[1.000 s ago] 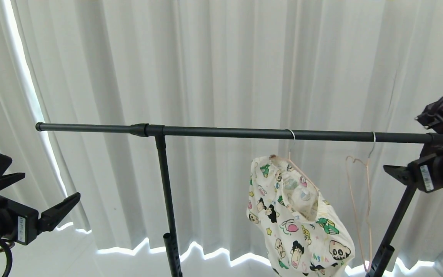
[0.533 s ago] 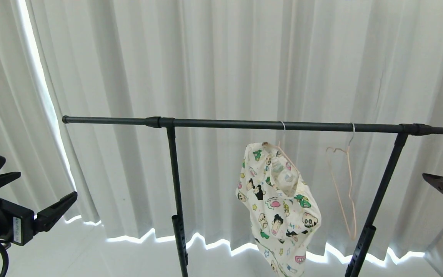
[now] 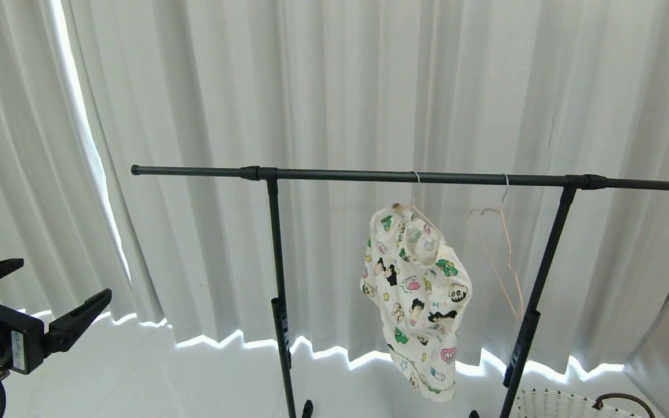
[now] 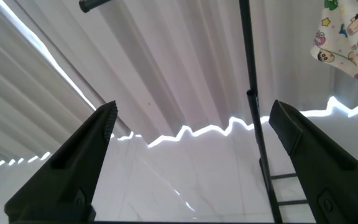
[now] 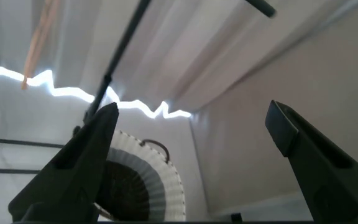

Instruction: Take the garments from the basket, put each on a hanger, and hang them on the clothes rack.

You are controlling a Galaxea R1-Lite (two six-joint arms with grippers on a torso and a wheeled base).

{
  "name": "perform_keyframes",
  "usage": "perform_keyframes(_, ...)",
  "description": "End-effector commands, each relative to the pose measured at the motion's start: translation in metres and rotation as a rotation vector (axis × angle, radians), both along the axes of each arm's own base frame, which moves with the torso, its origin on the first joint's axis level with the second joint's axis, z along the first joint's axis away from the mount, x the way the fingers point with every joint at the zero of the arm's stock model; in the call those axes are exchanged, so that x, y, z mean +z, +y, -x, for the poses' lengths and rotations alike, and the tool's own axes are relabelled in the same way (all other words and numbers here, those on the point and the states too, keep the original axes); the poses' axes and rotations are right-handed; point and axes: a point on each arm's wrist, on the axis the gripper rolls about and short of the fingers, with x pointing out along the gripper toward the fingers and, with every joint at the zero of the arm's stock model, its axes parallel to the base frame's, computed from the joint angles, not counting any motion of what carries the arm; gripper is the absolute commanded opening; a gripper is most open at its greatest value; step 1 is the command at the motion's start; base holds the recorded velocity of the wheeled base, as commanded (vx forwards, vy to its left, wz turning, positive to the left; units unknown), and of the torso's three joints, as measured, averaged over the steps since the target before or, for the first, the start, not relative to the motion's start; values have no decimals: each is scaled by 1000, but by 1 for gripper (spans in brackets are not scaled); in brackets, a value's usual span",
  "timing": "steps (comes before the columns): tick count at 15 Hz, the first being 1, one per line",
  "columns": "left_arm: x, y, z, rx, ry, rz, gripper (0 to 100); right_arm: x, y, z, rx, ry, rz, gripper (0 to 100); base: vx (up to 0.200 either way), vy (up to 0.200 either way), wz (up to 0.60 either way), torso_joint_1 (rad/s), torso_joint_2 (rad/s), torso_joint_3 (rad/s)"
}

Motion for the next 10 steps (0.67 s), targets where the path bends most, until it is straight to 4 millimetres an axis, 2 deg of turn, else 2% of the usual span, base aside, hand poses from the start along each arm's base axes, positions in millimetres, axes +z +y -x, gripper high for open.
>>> perform_keyframes(1, -2, -1, 4, 1, 0, 0, 100, -1, -6, 1, -39, 1, 1, 100, -200, 0, 0, 2, 7, 2)
perform_keyframes(3, -6, -1, 7, 1, 5, 1, 100, -5, -8, 3, -54, -15, 2, 100, -200, 0, 0, 2, 5, 2)
perform_keyframes(8, -5, -1, 8, 11, -3, 46, 100, -7, -13, 6, -83, -61, 1, 100, 0, 0, 0, 0, 0, 0)
perform_keyframes(10, -5, -1, 9, 11, -1, 46, 100, -8, -13, 6, -83, -59, 1, 100, 0, 0, 0, -68, 185, 90)
